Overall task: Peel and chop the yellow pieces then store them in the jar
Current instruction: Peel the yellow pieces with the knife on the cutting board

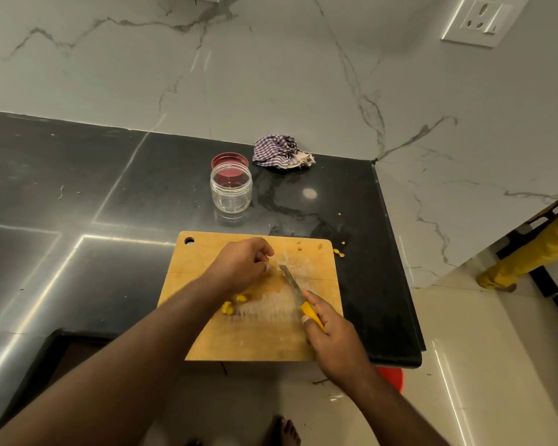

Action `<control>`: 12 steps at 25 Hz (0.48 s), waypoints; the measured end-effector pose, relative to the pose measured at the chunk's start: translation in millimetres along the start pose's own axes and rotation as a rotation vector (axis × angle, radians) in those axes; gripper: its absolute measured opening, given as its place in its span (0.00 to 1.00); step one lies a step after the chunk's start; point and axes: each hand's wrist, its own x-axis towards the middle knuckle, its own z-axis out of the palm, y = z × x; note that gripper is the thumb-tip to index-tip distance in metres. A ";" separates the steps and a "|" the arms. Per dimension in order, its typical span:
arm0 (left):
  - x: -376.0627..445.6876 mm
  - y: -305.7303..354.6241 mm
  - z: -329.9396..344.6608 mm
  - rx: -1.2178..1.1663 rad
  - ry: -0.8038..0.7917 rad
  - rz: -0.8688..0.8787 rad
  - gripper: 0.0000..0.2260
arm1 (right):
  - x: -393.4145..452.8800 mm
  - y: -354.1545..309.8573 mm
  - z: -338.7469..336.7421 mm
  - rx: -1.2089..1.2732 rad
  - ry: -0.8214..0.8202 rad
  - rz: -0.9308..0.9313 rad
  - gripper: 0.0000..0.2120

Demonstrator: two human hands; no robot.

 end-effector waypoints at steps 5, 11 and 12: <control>-2.2 -16.4 7.5 0.162 0.065 0.018 0.13 | 1.6 2.6 -5.4 -0.021 -0.005 -0.016 0.22; -5.2 -20.6 8.0 0.166 0.128 -0.008 0.13 | 3.1 -17.2 2.2 -0.164 -0.018 -0.128 0.24; -5.2 -19.7 7.9 0.163 0.118 -0.008 0.14 | 3.8 -19.9 4.0 -0.202 -0.025 -0.145 0.24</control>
